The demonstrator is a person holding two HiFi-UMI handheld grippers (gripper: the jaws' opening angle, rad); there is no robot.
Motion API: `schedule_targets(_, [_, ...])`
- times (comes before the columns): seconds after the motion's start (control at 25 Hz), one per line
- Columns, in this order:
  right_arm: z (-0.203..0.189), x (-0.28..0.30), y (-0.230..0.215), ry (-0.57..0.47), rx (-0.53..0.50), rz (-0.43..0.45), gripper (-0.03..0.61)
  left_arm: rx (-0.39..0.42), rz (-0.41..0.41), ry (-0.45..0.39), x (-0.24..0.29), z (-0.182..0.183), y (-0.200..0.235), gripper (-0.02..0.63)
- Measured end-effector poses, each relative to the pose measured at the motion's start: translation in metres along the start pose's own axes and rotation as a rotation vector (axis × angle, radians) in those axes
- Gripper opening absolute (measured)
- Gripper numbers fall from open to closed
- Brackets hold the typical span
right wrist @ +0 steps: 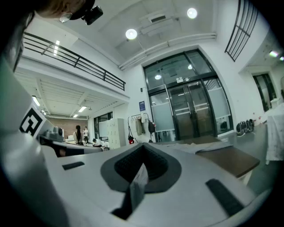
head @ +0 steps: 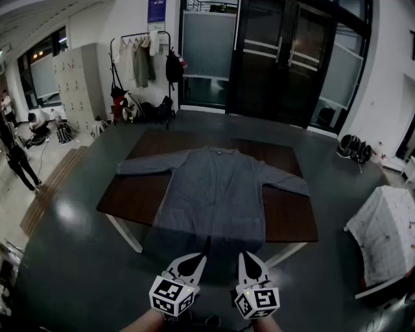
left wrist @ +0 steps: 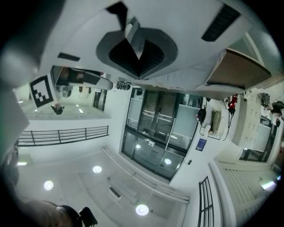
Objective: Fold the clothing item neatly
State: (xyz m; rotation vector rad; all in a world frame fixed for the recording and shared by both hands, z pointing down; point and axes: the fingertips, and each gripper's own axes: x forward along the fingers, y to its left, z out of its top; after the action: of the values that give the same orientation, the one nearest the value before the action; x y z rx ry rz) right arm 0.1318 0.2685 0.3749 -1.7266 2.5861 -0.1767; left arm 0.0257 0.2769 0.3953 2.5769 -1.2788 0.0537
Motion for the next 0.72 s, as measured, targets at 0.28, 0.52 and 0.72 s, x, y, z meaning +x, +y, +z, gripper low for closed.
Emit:
schedule_targets(0.28, [0.005, 0.011, 0.004, 0.008, -0.027, 0.000, -0.012, 0.039, 0.029, -0.057, 0.005, 0.023, 0.016, 0.008])
schedule_targets(0.52, [-0.004, 0.009, -0.001, 0.032, -0.009, -0.028, -0.012, 0.033, -0.005, -0.072, 0.010, 0.022, 0.010, 0.008])
schedule_targets(0.72, [-0.007, 0.005, -0.002, 0.049, -0.008, -0.063, -0.012, 0.025, -0.018, -0.045, 0.011, 0.016, 0.010, 0.008])
